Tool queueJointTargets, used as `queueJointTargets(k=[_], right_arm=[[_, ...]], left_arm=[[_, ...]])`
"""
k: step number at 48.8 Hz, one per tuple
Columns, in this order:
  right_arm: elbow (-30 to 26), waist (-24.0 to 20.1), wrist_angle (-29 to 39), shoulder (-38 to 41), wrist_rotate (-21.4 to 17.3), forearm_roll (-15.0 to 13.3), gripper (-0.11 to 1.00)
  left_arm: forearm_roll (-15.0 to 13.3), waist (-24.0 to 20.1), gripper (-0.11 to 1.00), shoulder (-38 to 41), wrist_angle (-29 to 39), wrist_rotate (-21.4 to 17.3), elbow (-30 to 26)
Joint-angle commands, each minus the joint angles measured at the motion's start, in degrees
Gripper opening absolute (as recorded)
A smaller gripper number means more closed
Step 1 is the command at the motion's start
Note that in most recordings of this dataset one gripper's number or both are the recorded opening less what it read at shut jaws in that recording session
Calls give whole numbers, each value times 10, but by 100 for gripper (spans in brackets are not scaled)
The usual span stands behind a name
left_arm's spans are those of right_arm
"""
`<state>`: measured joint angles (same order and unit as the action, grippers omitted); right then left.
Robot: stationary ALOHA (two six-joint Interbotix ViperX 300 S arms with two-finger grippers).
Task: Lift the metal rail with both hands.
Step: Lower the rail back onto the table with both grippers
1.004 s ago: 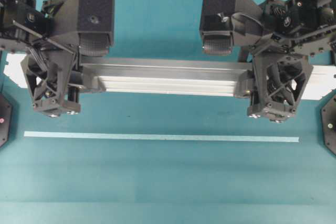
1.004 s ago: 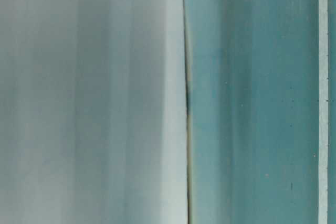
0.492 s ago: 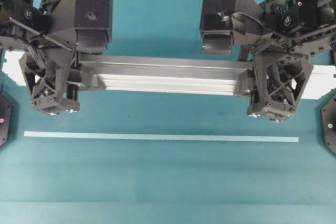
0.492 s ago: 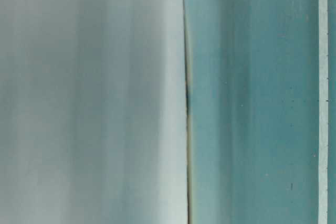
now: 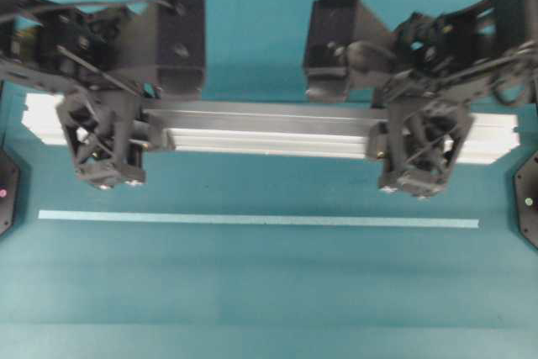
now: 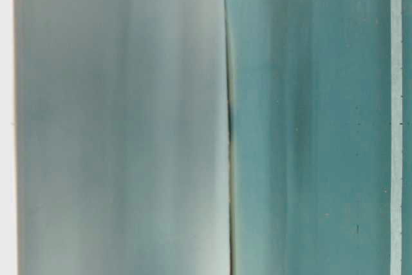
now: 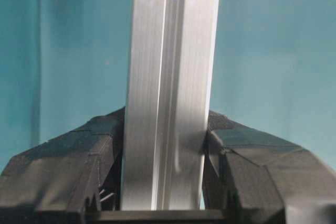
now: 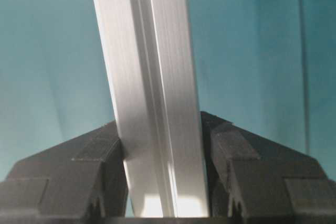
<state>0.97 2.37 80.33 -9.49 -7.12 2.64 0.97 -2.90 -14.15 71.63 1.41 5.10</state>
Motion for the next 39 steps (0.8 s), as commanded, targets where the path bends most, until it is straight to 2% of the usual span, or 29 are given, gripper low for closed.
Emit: queueJointTargets(k=[1, 13, 39], right_arm=[[26, 4, -39, -6, -6, 3, 39], [105, 4, -103, -11, -5, 3, 39], [250, 4, -259, 18, -5, 0, 39]], left_arm=[[3, -4, 36, -7, -27, 5, 17], [3, -4, 36, -4, -120, 12, 105], [4, -4, 36, 43, -237, 13, 238]])
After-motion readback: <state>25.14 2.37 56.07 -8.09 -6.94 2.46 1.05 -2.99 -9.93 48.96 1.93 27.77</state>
